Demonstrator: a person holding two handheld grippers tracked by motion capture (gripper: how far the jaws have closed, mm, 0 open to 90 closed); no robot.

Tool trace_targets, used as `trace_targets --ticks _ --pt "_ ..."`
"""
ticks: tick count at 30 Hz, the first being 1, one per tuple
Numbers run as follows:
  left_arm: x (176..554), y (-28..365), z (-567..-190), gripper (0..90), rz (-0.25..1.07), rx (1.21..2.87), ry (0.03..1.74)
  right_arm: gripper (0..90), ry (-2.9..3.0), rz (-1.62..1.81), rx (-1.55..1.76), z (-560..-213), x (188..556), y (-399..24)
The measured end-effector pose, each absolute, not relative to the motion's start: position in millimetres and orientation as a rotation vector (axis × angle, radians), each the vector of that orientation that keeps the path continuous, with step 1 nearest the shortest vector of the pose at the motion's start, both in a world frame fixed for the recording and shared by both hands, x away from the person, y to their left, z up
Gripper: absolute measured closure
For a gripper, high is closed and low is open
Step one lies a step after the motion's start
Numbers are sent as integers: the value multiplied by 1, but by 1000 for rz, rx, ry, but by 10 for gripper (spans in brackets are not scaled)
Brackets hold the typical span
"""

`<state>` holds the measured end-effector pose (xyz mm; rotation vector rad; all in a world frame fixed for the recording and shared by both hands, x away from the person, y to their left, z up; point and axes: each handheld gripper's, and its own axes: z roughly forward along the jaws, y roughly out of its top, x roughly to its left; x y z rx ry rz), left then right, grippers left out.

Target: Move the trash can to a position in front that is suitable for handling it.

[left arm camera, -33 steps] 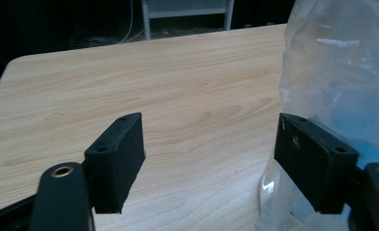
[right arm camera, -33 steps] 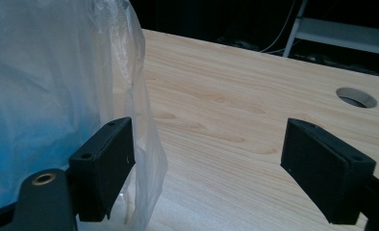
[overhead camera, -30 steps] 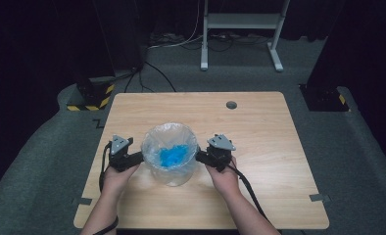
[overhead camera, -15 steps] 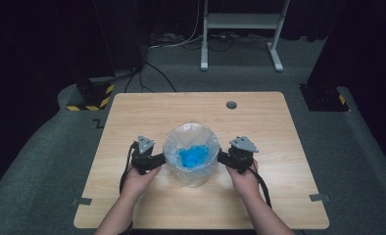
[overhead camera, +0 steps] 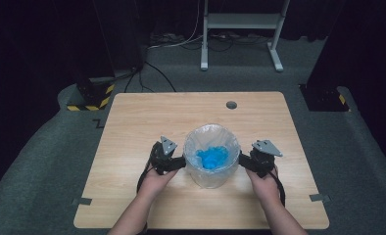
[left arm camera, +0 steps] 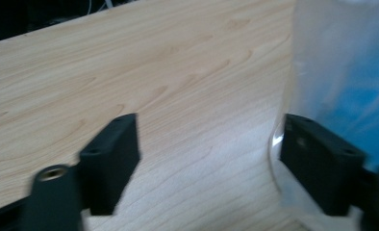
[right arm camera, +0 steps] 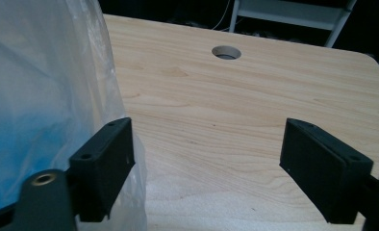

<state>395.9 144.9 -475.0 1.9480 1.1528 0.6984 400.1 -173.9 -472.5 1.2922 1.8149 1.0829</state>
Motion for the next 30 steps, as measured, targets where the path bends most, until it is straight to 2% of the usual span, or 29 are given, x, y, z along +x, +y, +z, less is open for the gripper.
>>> trace_targets --ticks 1,7,14,18,26,30 --pt "395 149 -474 157 682 1953 1163 151 1846 1076 1287 -470 398 -177" --pt "375 174 -461 162 614 1885 1186 152 1809 1124 1260 -460 385 -194" --pt "373 175 -466 170 656 1949 1100 153 1877 1185 1244 -466 378 -199" --pt "375 184 -459 205 606 1843 1092 158 1843 1209 1247 -462 374 -203" --pt "370 190 -450 164 590 1790 1061 156 1748 1261 1174 -448 362 -197" --pt "364 190 -440 153 607 1700 1004 156 1680 1281 1114 -438 354 -195"
